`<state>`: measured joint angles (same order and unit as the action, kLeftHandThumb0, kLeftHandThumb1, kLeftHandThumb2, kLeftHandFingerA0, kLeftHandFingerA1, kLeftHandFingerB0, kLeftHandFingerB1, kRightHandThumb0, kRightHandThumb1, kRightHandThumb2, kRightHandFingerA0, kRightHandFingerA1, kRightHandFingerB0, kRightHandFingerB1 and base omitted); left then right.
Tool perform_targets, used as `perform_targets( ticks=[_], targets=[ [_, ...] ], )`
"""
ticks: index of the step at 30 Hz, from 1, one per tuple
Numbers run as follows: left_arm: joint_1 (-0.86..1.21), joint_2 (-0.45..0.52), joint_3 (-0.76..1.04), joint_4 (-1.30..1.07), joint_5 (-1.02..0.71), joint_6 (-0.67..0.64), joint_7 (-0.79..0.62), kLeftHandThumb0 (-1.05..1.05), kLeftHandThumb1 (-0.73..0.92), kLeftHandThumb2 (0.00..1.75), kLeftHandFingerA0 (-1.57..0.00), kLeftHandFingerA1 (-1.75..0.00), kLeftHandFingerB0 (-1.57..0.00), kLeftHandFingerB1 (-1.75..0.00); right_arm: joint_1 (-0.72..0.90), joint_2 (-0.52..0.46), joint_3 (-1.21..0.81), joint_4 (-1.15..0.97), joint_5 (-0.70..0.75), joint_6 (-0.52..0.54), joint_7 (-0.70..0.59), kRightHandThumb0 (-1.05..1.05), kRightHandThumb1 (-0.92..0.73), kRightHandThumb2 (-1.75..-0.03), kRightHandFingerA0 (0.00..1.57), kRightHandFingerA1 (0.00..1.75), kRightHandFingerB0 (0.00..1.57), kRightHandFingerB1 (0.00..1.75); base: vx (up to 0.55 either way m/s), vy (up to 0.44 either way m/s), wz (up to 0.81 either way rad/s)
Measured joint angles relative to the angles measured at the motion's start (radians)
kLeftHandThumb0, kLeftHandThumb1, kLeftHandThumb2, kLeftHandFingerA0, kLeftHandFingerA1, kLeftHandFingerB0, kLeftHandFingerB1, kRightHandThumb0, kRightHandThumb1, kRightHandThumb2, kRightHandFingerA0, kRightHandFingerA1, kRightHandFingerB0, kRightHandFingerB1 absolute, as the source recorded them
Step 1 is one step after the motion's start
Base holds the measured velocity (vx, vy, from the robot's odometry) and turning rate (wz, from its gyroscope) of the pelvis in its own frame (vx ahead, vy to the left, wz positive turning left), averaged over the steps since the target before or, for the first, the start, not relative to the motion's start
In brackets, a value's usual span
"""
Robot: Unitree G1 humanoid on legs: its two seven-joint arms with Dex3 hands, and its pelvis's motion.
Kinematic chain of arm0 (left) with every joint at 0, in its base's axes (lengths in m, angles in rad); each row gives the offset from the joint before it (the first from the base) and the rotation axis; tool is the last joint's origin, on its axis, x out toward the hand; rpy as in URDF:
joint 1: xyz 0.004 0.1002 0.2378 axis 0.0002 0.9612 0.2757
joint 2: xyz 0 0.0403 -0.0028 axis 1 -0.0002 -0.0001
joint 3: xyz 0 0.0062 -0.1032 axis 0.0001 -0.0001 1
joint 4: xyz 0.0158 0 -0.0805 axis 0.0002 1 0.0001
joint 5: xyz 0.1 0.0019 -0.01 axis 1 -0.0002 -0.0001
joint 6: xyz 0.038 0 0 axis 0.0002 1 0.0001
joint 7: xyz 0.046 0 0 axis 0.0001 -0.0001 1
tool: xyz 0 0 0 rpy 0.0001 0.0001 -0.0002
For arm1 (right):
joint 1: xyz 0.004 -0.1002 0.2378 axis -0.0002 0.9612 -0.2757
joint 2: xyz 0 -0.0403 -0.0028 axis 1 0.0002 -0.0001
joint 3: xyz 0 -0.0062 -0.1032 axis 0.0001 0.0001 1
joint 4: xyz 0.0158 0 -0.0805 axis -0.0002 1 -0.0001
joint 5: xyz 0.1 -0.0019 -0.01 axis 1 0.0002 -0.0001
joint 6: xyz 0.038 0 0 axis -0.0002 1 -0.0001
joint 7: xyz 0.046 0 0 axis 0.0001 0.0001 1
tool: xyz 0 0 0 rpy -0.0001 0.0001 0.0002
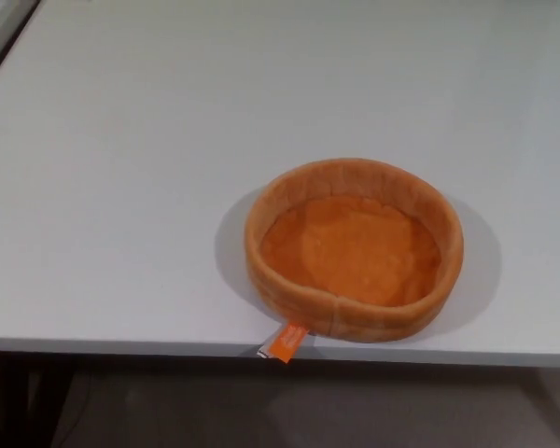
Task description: A soft plate is kept in the center of the table close to the robot and the robot uses its left hand to pick up the plate, turns it upside down and places it back on the table
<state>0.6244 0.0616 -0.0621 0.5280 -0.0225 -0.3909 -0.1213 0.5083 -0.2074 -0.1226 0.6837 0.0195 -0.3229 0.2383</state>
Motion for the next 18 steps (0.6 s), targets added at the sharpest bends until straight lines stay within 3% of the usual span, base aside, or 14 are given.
perform_targets(
  ticks=[1,2,3,4,5,6,9,10,11,12,14,15,16,18],
  targets=[
    [0.008,-0.005,-0.002,-0.012,-0.004,-0.014,-0.003,-0.86,0.90,0.67,-0.09,-0.36,-0.14,-0.27,0.006,-0.001,-0.005,-0.008,0.005,-0.013,0.007,-0.76,-0.68,-1.00,0.49,0.54,0.28,0.47,0.00,0.000,0.00],
    [0.019,-0.015,-0.007,-0.028,-0.012,-0.034,-0.011,-0.90,0.74,1.11,-0.03,-0.40,-0.12,-0.34,0.014,-0.002,-0.011,-0.019,0.014,-0.032,0.017,-0.70,-0.80,-0.64,0.56,0.41,0.34,0.33,0.00,0.000,0.00],
    [0.028,-0.026,-0.013,-0.043,-0.020,-0.053,-0.020,-0.90,0.74,1.11,-0.03,-0.40,-0.12,-0.34,0.021,-0.003,-0.016,-0.029,0.023,-0.051,0.027,-0.70,-0.80,-0.64,0.56,0.41,0.34,0.33,0.00,0.000,0.00],
    [0.033,-0.031,-0.015,-0.051,-0.024,-0.065,-0.025,-0.91,0.74,1.11,-0.03,-0.41,-0.11,-0.33,0.026,-0.003,-0.019,-0.033,0.028,-0.063,0.033,-0.78,-0.68,-1.01,0.50,0.54,0.27,0.47,0.00,0.000,0.00],
    [0.043,-0.037,-0.019,-0.065,-0.032,-0.084,-0.033,-0.87,0.90,0.68,-0.10,-0.36,-0.14,-0.26,0.034,-0.005,-0.024,-0.041,0.034,-0.082,0.043,-0.72,-0.80,-0.65,0.56,0.40,0.33,0.33,0.00,0.000,0.00],
    [0.049,-0.041,-0.022,-0.075,-0.037,-0.097,-0.038,-0.87,0.90,0.68,-0.10,-0.36,-0.14,-0.26,0.038,-0.006,-0.028,-0.047,0.039,-0.095,0.050,-0.72,-0.80,-0.65,0.56,0.40,0.33,0.33,0.00,0.000,0.00],
    [0.073,-0.054,-0.030,-0.106,-0.053,-0.146,-0.058,-0.94,0.78,0.75,-0.09,-0.40,-0.14,-0.27,0.051,-0.011,-0.044,-0.063,0.059,-0.144,0.078,-0.71,-0.79,-0.65,0.58,0.39,0.34,0.33,0.00,0.000,0.00],
    [0.081,-0.058,-0.031,-0.116,-0.060,-0.162,-0.065,-0.93,0.73,1.12,-0.01,-0.45,-0.13,-0.37,0.052,-0.012,-0.048,-0.064,0.066,-0.160,0.088,-0.72,-0.63,-0.98,0.47,0.53,0.27,0.47,0.00,0.000,0.00],
    [0.088,-0.060,-0.032,-0.125,-0.065,-0.177,-0.070,-0.93,0.73,1.12,-0.01,-0.45,-0.13,-0.37,0.054,-0.014,-0.051,-0.064,0.071,-0.175,0.097,-0.72,-0.63,-0.98,0.47,0.53,0.27,0.47,0.00,0.000,0.00],
    [0.094,-0.062,-0.032,-0.133,-0.070,-0.190,-0.075,-0.94,0.85,0.69,-0.10,-0.40,-0.14,-0.26,0.056,-0.015,-0.053,-0.064,0.076,-0.187,0.106,-0.71,-0.79,-0.65,0.56,0.38,0.33,0.32,0.00,0.000,0.00],
    [0.107,-0.064,-0.032,-0.151,-0.081,-0.223,-0.087,-0.89,0.88,0.67,-0.11,-0.41,-0.16,-0.26,0.061,-0.018,-0.060,-0.064,0.087,-0.218,0.127,-0.70,-0.64,-0.97,0.47,0.52,0.27,0.47,0.00,0.000,0.00],
    [0.114,-0.065,-0.031,-0.161,-0.087,-0.239,-0.093,-0.38,0.42,1.06,-0.02,-0.52,0.00,-0.49,0.062,-0.019,-0.064,-0.061,0.092,-0.235,0.137,-0.68,-0.79,-0.65,0.56,0.37,0.33,0.32,0.00,0.000,0.00],
    [0.119,-0.066,-0.030,-0.169,-0.093,-0.252,-0.097,-0.38,0.41,1.05,-0.02,-0.52,0.00,-0.49,0.062,-0.021,-0.067,-0.059,0.098,-0.248,0.145,-0.69,-0.64,-0.98,0.46,0.53,0.26,0.47,0.00,0.000,0.00],
    [0.129,-0.066,-0.025,-0.191,-0.106,-0.280,-0.105,-0.39,0.40,1.05,-0.02,-0.52,0.00,-0.49,0.063,-0.023,-0.073,-0.055,0.107,-0.274,0.162,-0.70,-0.80,-0.65,0.55,0.37,0.32,0.31,0.00,0.000,0.00]
  ],
)
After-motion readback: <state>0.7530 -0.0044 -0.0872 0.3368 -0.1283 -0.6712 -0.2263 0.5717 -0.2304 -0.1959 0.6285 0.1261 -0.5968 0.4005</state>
